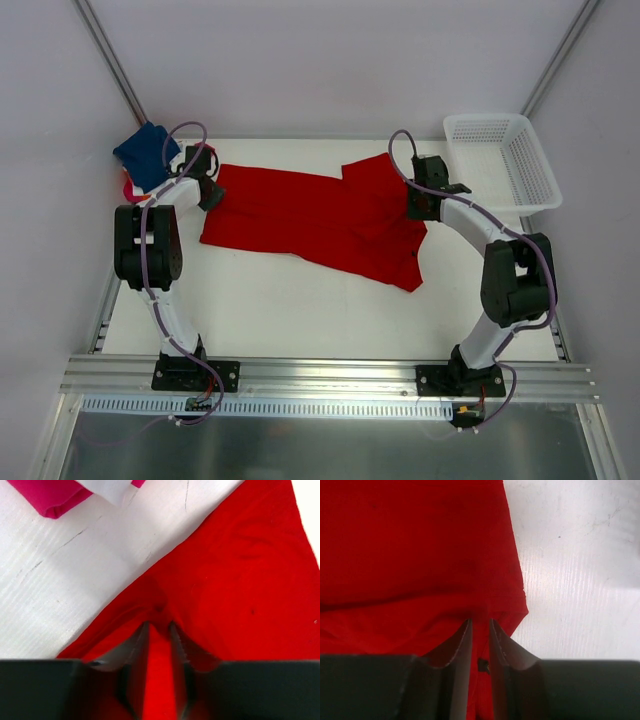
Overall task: Fold and stack the t-shirts
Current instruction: Fold the tshirt
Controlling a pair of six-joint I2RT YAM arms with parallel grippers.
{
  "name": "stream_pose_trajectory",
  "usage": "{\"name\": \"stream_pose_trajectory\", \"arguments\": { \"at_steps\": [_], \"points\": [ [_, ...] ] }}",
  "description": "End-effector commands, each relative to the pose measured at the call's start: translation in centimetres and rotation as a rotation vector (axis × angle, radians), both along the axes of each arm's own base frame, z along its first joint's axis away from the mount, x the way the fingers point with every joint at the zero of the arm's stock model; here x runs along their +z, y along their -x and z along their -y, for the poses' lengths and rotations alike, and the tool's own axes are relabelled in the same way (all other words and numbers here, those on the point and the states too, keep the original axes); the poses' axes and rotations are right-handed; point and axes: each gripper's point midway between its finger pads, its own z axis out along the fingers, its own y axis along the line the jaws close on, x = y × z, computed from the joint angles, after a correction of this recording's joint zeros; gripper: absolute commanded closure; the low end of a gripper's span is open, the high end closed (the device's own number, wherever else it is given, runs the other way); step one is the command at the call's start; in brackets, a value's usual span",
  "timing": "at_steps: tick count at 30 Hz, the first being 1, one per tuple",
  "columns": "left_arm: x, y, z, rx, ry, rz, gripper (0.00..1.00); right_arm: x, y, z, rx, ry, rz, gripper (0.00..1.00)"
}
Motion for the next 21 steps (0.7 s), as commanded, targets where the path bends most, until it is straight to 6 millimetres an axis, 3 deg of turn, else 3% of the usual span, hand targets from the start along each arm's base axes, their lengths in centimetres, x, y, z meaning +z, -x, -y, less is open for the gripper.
{"name": "stream_pose_trajectory", "arguments": {
  "at_steps": [1,2,5,6,8,15,21],
  "points": [
    [1.1,-1.3,-0.5,-0.008,-0.018,0.040,0.73,1.7,-1.6,-0.1,-0.003,-0.017,0.053,0.70],
    [1.1,-1.2,-0.6,-0.004,-0.025,0.038,0.53,1.6,-1.6,-0.2,-0.002,-0.016,0.052,0.67],
    [1.6,-1.3,-0.7,-0.010,-0.035,0.046,0.32,1.7,-1.6,-0.2,-0.003,-0.012,0.053,0.56],
    [1.6,-1.3,-0.8,-0.009,-0.041,0.045,0.22,1.9,-1.6,0.0,-0.007,-0.011,0.058,0.55],
    [2.2,-1.2,-0.9,-0.009,-0.049,0.057,0.13,2.1,-1.5,0.0,-0.008,-0.013,0.061,0.54],
    [3.8,0.5,-0.4,-0.015,-0.034,0.083,0.09,4.1,0.0,-1.7,0.022,-0.086,0.087,0.55],
    [2.8,2.2,0.1,-0.017,-0.023,0.054,0.09,2.0,2.3,-4.0,0.060,-0.104,0.033,0.56]
  ]
}}
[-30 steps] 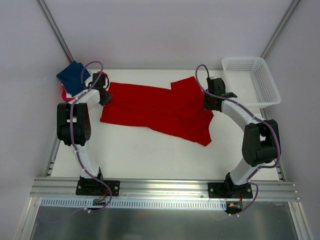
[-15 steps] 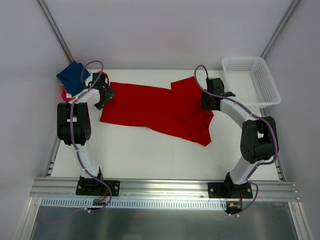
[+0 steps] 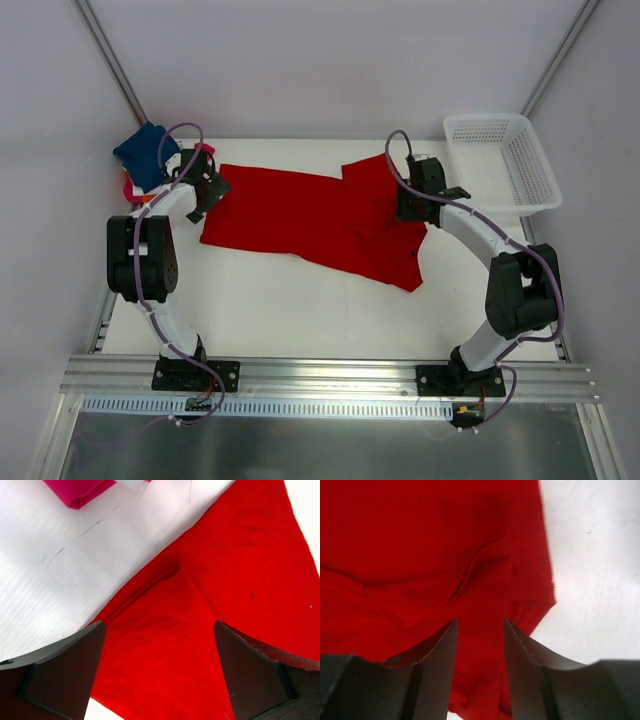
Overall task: Fold and stack the t-shirts
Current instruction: Fold the tshirt
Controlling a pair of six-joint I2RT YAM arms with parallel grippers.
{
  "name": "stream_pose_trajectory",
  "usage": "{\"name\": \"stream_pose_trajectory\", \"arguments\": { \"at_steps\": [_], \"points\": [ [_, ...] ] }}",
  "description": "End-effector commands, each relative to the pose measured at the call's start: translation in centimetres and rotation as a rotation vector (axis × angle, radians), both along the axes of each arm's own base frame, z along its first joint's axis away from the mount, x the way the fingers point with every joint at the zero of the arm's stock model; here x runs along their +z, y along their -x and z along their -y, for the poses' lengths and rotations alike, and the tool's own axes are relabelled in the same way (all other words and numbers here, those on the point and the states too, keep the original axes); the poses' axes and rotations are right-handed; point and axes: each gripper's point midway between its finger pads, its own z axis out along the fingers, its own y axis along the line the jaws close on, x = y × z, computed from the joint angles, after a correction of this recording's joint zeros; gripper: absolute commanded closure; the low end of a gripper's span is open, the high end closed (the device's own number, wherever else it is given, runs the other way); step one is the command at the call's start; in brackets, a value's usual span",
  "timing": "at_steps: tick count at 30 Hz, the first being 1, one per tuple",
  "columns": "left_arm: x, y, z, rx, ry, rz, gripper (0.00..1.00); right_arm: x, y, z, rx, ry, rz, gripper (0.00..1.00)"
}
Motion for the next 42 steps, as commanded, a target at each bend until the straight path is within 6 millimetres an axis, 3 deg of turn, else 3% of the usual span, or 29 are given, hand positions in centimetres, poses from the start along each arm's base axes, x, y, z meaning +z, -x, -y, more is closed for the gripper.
{"name": "stream_pose_trajectory", "arguments": {
  "at_steps": [1,7,12,19,27,33,42],
  "points": [
    [0.7,0.8,1.6,-0.029,0.003,0.016,0.09,-0.1,1.6,-1.9,0.028,-0.045,-0.010,0.56],
    [0.8,0.0,3.7,-0.074,0.029,0.024,0.10,-2.1,3.0,-3.3,0.047,-0.060,-0.054,0.58],
    [0.1,-0.2,6.2,-0.119,0.021,0.012,0.10,-2.2,3.1,-3.6,0.053,-0.065,-0.056,0.59],
    [-3.8,1.6,6.6,-0.110,0.056,-0.085,0.10,-1.0,3.4,-3.9,0.071,-0.086,-0.034,0.59],
    [-5.0,3.0,6.6,-0.105,0.067,-0.122,0.10,0.5,4.4,-3.9,0.084,-0.118,-0.006,0.58],
    [-5.4,5.0,6.6,-0.098,0.076,-0.143,0.10,1.4,4.6,-3.9,0.087,-0.129,0.013,0.58],
    [-5.8,11.1,6.0,-0.081,0.046,-0.177,0.10,2.1,4.6,-4.3,0.096,-0.154,0.025,0.58]
  ]
}}
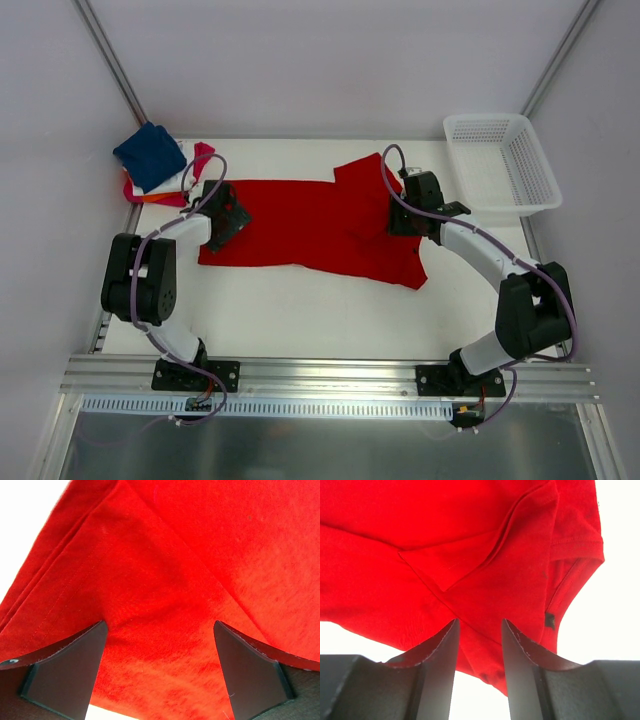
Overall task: Fold and stack the t-shirts
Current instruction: Fold the tshirt
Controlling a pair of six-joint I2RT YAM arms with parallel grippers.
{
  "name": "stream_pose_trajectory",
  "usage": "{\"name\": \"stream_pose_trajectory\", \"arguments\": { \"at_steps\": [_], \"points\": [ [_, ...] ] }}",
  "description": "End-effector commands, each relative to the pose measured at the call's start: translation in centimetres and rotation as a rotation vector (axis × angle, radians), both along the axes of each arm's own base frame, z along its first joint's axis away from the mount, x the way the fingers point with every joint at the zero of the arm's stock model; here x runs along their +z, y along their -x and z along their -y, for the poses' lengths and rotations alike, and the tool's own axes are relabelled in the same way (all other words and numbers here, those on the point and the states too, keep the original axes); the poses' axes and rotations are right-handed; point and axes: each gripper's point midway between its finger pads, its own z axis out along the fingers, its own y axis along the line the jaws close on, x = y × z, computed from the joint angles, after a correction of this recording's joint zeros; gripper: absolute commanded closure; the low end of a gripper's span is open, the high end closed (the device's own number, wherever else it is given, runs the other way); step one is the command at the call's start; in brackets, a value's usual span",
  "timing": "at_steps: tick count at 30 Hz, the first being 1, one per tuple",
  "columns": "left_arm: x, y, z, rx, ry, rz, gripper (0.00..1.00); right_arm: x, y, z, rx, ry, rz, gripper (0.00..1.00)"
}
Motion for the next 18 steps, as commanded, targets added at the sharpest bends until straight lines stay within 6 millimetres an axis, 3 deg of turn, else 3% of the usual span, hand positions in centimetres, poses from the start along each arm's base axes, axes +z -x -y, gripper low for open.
{"name": "stream_pose_trajectory", "arguments": {
  "at_steps": [1,3,12,15,16,18],
  "points": [
    [-2.2,5.6,-0.3,0.014,-0.018,-0.131,0.10,2.2,-0.1,-0.8,0.009,-0.050,0.056,0.58],
    [-2.5,6.8,-0.6,0.014,-0.026,-0.144,0.10,2.4,-0.2,-0.8,0.007,-0.053,0.062,0.58],
    [-1.1,8.4,-1.0,-0.002,-0.036,-0.103,0.10,2.6,-0.1,-0.8,0.012,-0.060,0.066,0.58],
    [1.4,7.0,-1.1,-0.016,-0.052,-0.036,0.08,3.2,-0.3,-0.9,0.016,-0.059,0.076,0.58],
    [3.4,5.8,-1.1,-0.015,-0.054,0.013,0.08,3.6,-0.5,-0.9,0.016,-0.056,0.078,0.58],
    [5.4,4.4,-1.2,-0.029,-0.078,0.061,0.10,4.1,-0.8,-0.9,0.017,-0.054,0.087,0.57]
  ]
}}
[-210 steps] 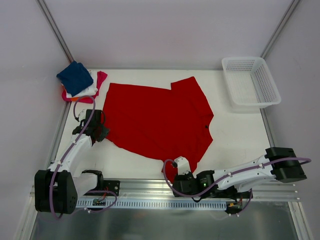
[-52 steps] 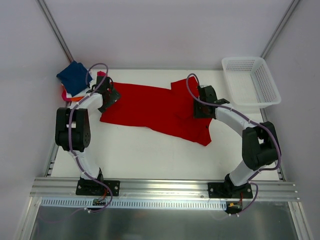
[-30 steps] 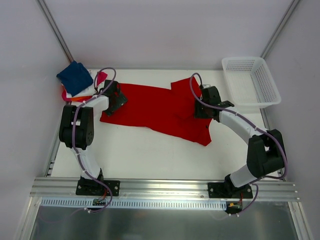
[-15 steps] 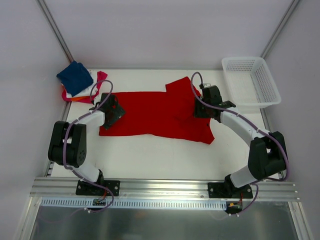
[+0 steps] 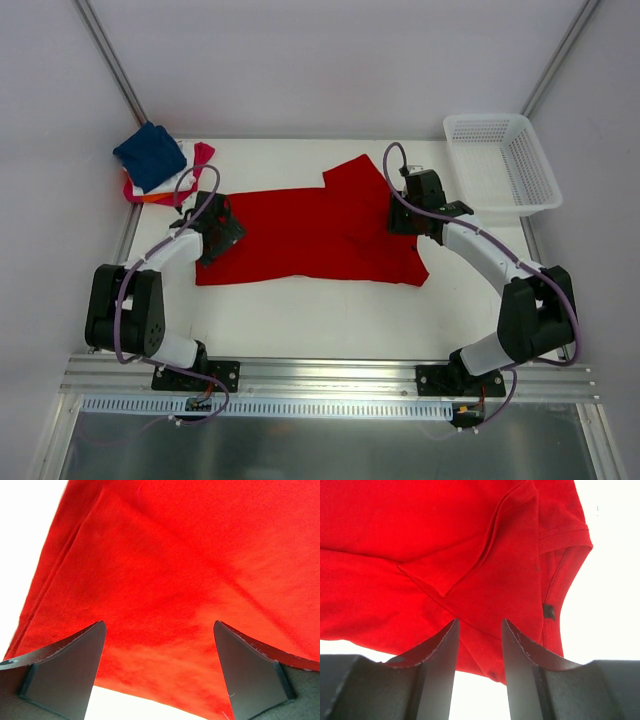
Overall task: Fold and stack the t-shirts
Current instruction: Fold the tshirt
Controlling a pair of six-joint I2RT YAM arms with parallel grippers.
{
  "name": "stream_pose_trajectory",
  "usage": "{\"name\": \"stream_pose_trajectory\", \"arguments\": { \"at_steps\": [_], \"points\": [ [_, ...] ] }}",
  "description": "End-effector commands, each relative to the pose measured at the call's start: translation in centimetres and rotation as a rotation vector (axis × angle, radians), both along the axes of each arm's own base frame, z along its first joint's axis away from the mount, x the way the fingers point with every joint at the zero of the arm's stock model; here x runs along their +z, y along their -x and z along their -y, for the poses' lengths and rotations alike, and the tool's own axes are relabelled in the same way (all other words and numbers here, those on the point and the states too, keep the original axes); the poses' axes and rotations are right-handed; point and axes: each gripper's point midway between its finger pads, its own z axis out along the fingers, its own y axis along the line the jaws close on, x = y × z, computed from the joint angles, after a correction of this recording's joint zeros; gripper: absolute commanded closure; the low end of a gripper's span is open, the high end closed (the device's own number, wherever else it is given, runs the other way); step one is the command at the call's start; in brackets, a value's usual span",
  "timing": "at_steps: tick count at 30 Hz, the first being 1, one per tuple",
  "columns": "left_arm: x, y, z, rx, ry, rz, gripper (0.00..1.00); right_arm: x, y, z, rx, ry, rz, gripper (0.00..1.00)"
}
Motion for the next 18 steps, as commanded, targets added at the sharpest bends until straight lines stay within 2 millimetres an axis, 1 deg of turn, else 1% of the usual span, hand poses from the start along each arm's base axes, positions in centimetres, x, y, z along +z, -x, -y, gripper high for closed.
{"name": "stream_pose_trajectory", "arguments": {
  "at_steps": [1,2,3,4,5,6,7,8,9,10,11,12,13,14,15,16,17,18],
  "points": [
    [6.7,-3.8,-0.6,-0.020,-0.067,0.154,0.11,3.8,-1.4,-0.9,0.012,-0.035,0.080,0.57],
    [7.7,-4.6,-0.6,-0.037,-0.085,0.174,0.11,4.2,-1.7,-1.0,0.013,-0.035,0.087,0.58],
    [9.9,-6.3,-0.6,-0.038,-0.091,0.223,0.10,4.4,-2.0,-1.1,0.016,-0.035,0.090,0.57],
    [9.7,-7.1,-0.6,-0.044,-0.104,0.208,0.09,4.6,-2.3,-1.1,0.014,-0.033,0.089,0.57],
    [10.1,-7.7,-0.8,-0.051,-0.129,0.208,0.09,5.2,-3.1,-1.5,0.013,-0.034,0.097,0.57],
    [11.6,-9.1,-0.8,-0.050,-0.135,0.237,0.10,5.4,-3.6,-1.6,0.010,-0.034,0.101,0.57],
    [10.6,-9.8,-1.0,-0.050,-0.146,0.210,0.11,5.6,-4.0,-1.6,0.029,-0.015,0.104,0.57],
    [10.6,-10.4,-1.2,-0.050,-0.152,0.206,0.12,5.8,-4.5,-1.6,0.032,-0.008,0.110,0.57],
    [11.5,-11.6,-1.3,-0.051,-0.153,0.224,0.17,6.1,-5.5,-1.9,0.035,-0.008,0.114,0.57],
    [10.1,-12.2,-1.9,-0.045,-0.159,0.187,0.21,6.2,-6.0,-1.6,0.027,-0.007,0.112,0.57],
    [9.9,-12.8,-2.1,-0.044,-0.159,0.182,0.23,6.2,-6.5,-1.6,0.031,-0.011,0.108,0.57],
    [9.9,-13.4,-2.2,-0.043,-0.149,0.180,0.23,6.2,-7.6,-1.4,0.021,-0.015,0.108,0.57],
    [8.5,-13.6,-2.4,-0.042,-0.144,0.149,0.23,6.1,-8.1,-1.1,0.014,-0.013,0.103,0.57],
    [8.2,-13.8,-3.0,-0.030,-0.142,0.140,0.24,5.9,-8.5,-0.8,0.006,-0.010,0.099,0.57],
    [7.8,-13.9,-3.2,-0.028,-0.141,0.132,0.24,6.4,-9.2,-0.8,0.015,-0.035,0.103,0.57],
    [7.0,-13.9,-3.5,-0.025,-0.143,0.112,0.24,5.7,-9.6,-0.7,0.012,-0.035,0.084,0.57],
    [6.6,-13.8,-4.0,-0.015,-0.146,0.100,0.24,5.5,-9.9,-0.5,0.010,-0.036,0.080,0.57],
    [6.0,-13.7,-4.4,-0.010,-0.157,0.085,0.24,5.1,-10.6,0.1,-0.002,-0.035,0.073,0.57]
  ]
}}
